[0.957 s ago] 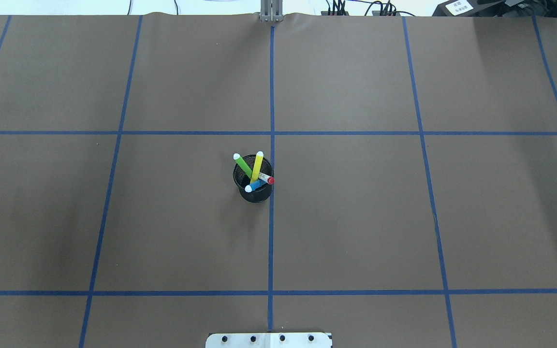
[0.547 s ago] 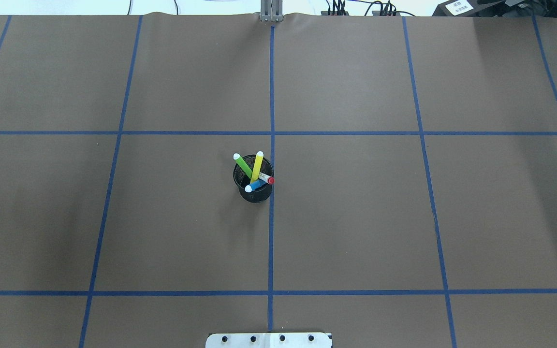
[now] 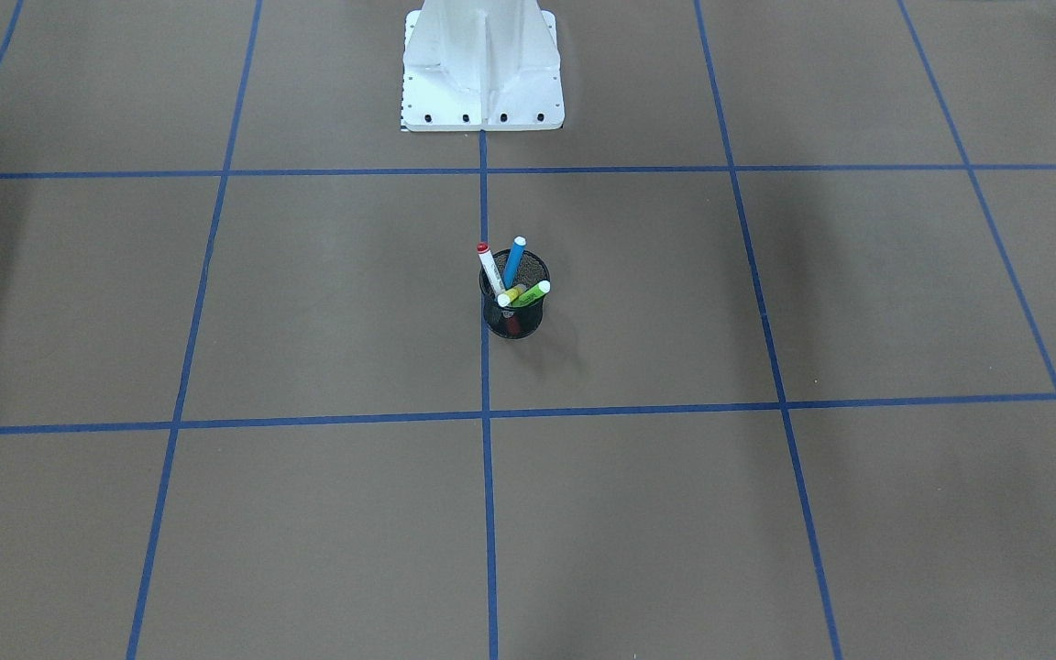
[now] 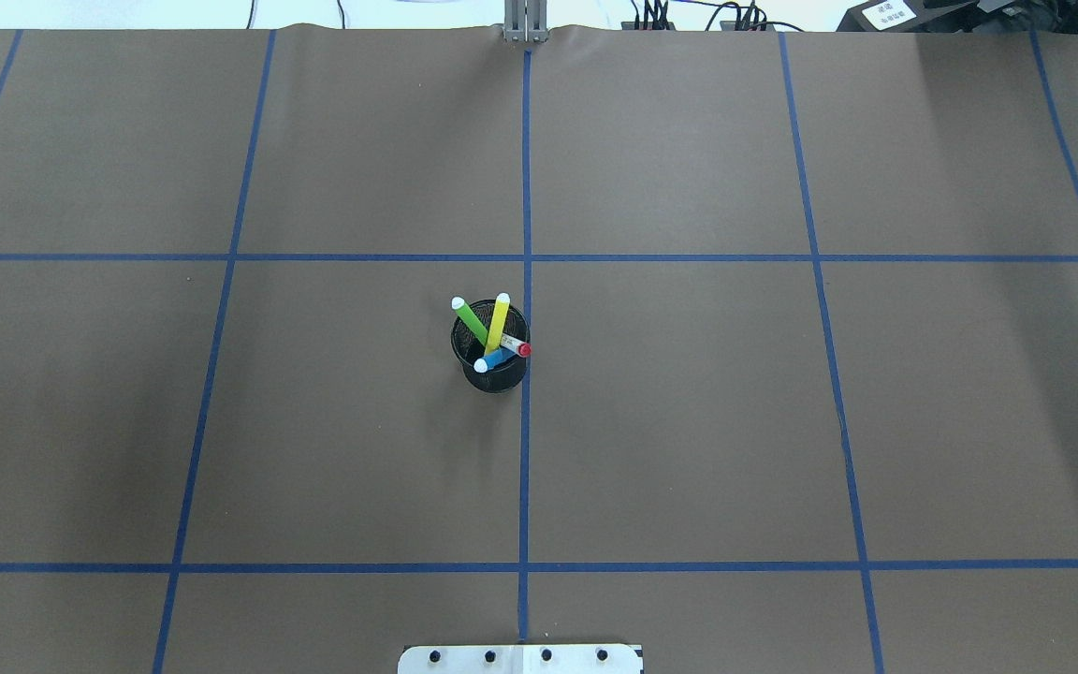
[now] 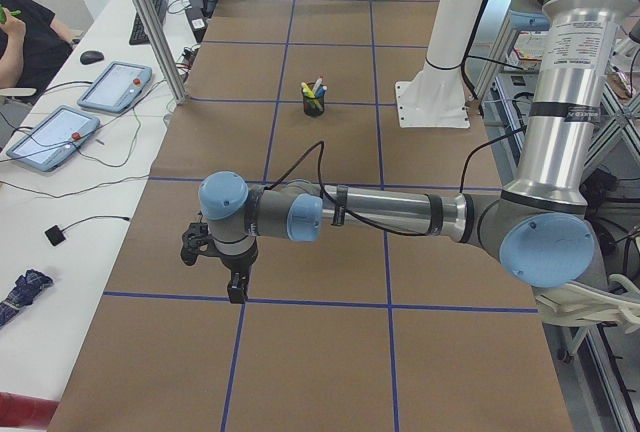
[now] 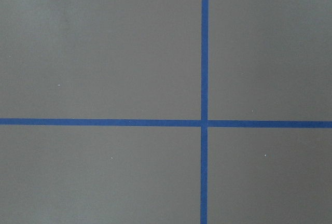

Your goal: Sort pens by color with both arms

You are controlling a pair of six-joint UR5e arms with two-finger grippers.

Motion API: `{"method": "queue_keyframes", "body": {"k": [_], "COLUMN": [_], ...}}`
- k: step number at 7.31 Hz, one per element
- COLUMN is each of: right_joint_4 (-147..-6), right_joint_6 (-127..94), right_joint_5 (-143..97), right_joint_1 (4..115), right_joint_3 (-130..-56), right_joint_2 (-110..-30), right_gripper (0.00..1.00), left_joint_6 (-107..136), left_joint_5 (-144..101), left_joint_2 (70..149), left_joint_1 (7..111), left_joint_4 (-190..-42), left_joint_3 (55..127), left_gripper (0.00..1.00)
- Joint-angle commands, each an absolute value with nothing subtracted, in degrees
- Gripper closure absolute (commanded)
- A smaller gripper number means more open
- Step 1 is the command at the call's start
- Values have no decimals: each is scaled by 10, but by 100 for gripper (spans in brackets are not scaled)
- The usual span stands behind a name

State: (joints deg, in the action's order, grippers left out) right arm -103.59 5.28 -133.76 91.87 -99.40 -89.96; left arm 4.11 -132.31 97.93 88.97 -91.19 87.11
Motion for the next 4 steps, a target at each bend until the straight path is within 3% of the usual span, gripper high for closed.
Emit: {"method": "queue_keyframes", "body": {"k": [1,4], "right_joint_4": [-1040,-1036], "right_joint_6": [53,51], "right_joint_5": [-1332,-1338], "right_joint_1": [891,882], "right_joint_3": [-1049,-1049], "right_joint_2": [-886,-854], "right_gripper": [0,0], "left_joint_6": [42,96], "left_joint_5": [-1376,-1382], "left_joint_2": [1022,1046], "left_joint_1": [889,849], "left_joint_4": [-930,-925], "left_joint_3": [878,902], "left_gripper": [0,0]}}
